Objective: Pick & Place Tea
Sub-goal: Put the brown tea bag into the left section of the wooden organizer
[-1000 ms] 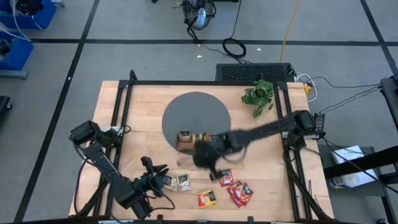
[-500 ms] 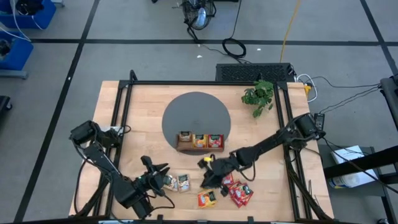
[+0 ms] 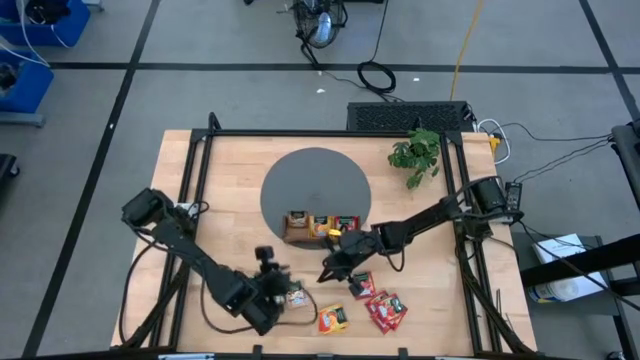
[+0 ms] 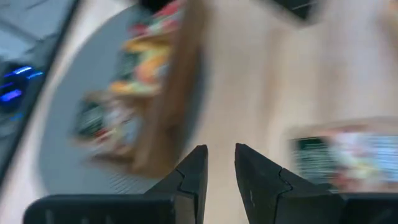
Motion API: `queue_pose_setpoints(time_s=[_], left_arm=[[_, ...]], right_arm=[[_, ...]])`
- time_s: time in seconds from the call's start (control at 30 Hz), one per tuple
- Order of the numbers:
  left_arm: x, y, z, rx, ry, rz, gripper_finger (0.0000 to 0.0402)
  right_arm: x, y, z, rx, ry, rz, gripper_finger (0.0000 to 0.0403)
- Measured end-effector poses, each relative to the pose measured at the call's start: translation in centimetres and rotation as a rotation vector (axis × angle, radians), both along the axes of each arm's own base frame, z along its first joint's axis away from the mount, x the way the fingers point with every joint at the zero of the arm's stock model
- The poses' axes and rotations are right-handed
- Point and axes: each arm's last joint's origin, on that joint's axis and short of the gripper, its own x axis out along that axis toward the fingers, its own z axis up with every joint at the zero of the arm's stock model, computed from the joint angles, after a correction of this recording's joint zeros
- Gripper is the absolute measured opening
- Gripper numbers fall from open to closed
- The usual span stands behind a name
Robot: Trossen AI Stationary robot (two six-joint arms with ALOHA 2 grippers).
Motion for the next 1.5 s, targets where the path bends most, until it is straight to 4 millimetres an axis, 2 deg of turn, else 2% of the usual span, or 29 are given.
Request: queue_pose_setpoints(time_s=[0.13,0.3,0.47,0.63,0.7,0.83,1.0,1.1,1.2,1.37,1.5], left_arm=[[-1.7,-3.6,0.3,-0.075,-0.059,-0.145,0.0088],[-3.9,-6.7,0.7,-0.144,-0.121,-0.253,0.0088],[-3.4,-8.3,1.2,-0.325,-0.066,-0.459,0.0088],[-2.6,-9.3,1.9,-0.347,-0.080,-0.789,0.0088],[-2.1,-8.5,1.1,-0.355,-0.090,-0.804,0.0088],[-0.2,-4.9,-1.9,-0.413,-0.134,-0.739,0.0088],[0.3,-1.7,-3.8,-0.543,-0.265,-0.868,0.0088],[-0.8,-0.2,-3.9,-0.587,-0.338,-0.939,0.0088],[-3.1,1.2,-3.5,-0.636,-0.384,-0.892,0.0088],[-7.3,2.4,-3.6,-0.662,-0.436,-0.631,0.0088],[-8.8,2.3,-3.6,-0.622,-0.487,-0.409,0.0087]], right_arm=[[0.1,0.6,0.5,0.017,-0.055,0.011,0.0000],[0.2,0.6,0.8,0.024,-0.080,0.009,0.0000],[0.2,0.4,0.7,0.035,-0.057,-0.001,0.0000],[0.2,0.3,0.6,0.041,-0.052,-0.006,0.0000],[0.2,0.4,0.6,0.040,-0.050,-0.004,0.0000],[0.1,0.8,0.6,0.041,-0.050,0.008,0.0000],[0.0,1.1,0.6,0.039,-0.044,0.017,0.0000],[-0.1,1.1,0.5,0.038,-0.044,0.018,0.0000],[-0.3,1.0,0.2,0.032,-0.033,0.015,0.0000],[-0.5,0.6,-0.1,0.014,-0.051,0.010,0.0000],[-0.4,0.8,0.0,-0.055,-0.101,-0.069,0.0000]])
